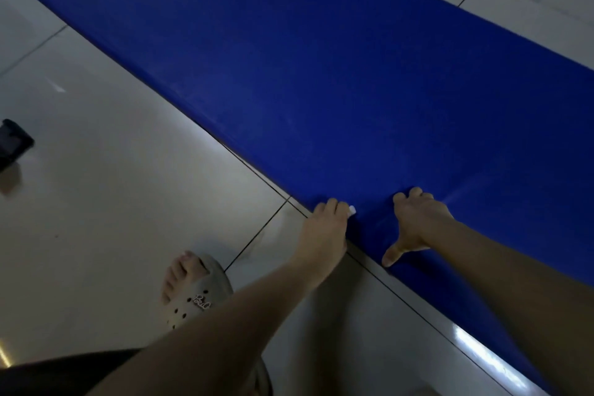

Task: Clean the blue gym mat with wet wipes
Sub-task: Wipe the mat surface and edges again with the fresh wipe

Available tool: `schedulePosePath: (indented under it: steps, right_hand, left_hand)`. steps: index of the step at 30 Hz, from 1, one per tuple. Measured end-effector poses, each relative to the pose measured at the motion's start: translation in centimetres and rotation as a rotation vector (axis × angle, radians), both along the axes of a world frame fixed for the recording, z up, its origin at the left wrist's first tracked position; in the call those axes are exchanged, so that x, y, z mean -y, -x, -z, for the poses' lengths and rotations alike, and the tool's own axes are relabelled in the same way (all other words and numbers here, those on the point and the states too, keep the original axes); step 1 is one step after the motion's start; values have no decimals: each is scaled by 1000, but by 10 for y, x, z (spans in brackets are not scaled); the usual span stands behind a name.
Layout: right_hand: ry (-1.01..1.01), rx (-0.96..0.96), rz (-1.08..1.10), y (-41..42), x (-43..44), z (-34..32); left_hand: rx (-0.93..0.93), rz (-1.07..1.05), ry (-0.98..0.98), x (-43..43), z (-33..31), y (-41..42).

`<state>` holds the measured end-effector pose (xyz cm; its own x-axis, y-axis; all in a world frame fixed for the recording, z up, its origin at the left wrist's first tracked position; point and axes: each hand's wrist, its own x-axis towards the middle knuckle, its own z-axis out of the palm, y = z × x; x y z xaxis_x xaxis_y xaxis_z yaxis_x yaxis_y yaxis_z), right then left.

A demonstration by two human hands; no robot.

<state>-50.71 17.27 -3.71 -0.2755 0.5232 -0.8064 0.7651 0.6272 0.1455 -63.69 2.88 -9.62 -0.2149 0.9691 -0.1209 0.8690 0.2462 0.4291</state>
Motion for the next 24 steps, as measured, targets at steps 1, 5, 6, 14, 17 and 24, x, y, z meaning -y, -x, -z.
schedulePosePath:
  steps: [1,5,6,14,17,24]
  right_hand:
    - [2,-1,-2,0,0,0]
    - [14,10,-2,0,0,-1]
    - [13,12,-4,-1,-1,-2]
    - [13,5,-11,1,0,-3]
    - [14,-9,-2,0,-1,-3]
    - [9,-30,-3,-4,-2,0]
  left_hand:
    - [-52,94,-5,-3,2,9]
    - [-293,39,3,-23,2,81]
    - [-316,-81,13,-27,1,99]
    - [-60,-385,36,-11,2,46]
    - [71,-290,-27,10,3,-7]
    - [80,35,-57,9,4,-17]
